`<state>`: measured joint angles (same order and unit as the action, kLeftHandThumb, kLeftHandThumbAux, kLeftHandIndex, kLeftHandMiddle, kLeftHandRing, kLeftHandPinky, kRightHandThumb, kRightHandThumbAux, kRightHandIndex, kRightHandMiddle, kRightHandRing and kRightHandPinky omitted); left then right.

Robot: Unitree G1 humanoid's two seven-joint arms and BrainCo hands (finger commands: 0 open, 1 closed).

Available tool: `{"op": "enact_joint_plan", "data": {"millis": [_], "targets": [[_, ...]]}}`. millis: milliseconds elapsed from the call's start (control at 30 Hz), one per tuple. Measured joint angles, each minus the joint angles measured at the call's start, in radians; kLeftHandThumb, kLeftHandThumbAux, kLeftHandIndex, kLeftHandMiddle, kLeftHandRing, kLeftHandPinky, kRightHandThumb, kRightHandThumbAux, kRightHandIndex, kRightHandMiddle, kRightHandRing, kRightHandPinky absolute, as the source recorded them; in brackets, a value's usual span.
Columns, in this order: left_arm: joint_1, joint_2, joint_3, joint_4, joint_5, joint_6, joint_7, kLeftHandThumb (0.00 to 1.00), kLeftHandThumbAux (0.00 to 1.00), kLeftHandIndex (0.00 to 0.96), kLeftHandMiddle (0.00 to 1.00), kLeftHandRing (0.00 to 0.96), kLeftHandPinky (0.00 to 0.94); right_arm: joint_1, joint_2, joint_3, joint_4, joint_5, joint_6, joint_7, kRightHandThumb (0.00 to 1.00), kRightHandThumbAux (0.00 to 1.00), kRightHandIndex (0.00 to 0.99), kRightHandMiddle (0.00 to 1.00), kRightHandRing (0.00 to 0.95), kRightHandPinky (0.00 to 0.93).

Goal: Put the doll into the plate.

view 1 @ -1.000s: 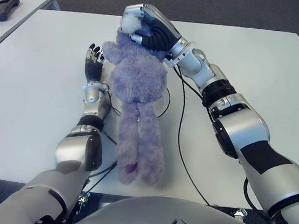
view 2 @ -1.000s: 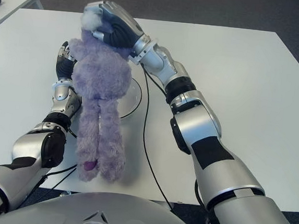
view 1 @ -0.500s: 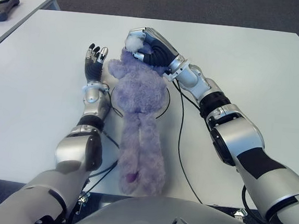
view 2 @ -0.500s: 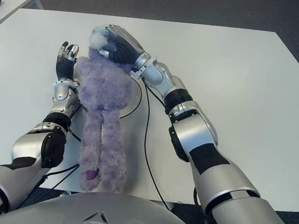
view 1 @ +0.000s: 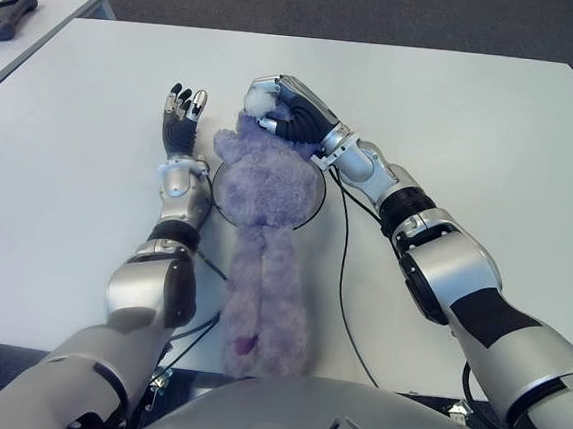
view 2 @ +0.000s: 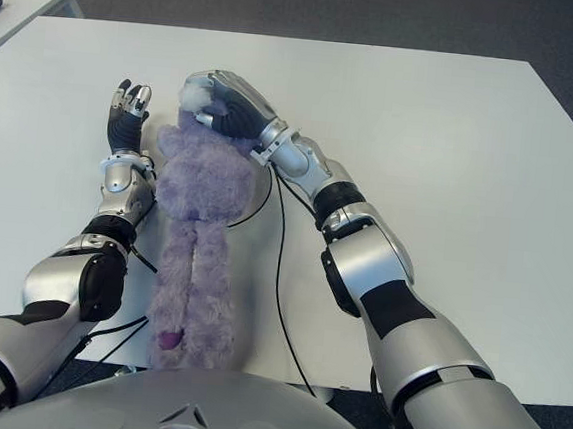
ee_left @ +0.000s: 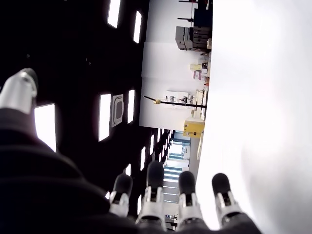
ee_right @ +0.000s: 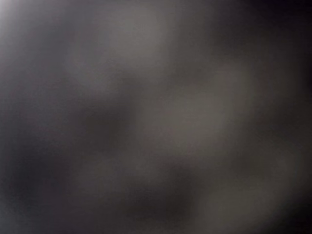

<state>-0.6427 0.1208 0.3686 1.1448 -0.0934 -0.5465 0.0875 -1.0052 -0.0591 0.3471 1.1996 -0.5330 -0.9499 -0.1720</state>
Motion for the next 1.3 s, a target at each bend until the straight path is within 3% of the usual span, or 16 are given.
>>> {"op": "enact_joint_plan", "data": {"millis": [600,1067,1167,1200,1300], "targets": [[0.000,-0.001,-0.012,0.000,0.009,-0.003,0.022,0.000,0.501,0.028,0.127,0.076,0.000,0.035,0.008,0.010,0.041,-0.007,0.019,-0.077,0.703,0.718,0.440,0.848,0.828,0.810],[0.001,-0.003,-0.019,0.000,0.017,-0.004,0.025,0.000,0.479,0.023,0.139,0.087,0.000,0.047,0.005,0.025,0.046,0.000,0.032,-0.041,0.700,0.718,0.439,0.804,0.789,0.747],[0.001,-0.004,-0.019,0.000,0.017,-0.004,0.025,0.000,0.476,0.022,0.139,0.087,0.000,0.047,0.001,0.026,0.046,0.007,0.040,-0.020,0.699,0.718,0.439,0.798,0.785,0.755],[0.001,-0.005,-0.019,0.000,0.017,-0.004,0.025,0.000,0.472,0.020,0.138,0.086,0.000,0.048,0.000,0.027,0.046,0.009,0.042,-0.013,0.700,0.717,0.440,0.803,0.799,0.810],[0.001,-0.005,-0.020,0.000,0.017,-0.004,0.025,0.000,0.470,0.021,0.136,0.084,0.000,0.048,-0.002,0.027,0.046,0.015,0.050,0.010,0.701,0.716,0.441,0.819,0.823,0.842]]}}
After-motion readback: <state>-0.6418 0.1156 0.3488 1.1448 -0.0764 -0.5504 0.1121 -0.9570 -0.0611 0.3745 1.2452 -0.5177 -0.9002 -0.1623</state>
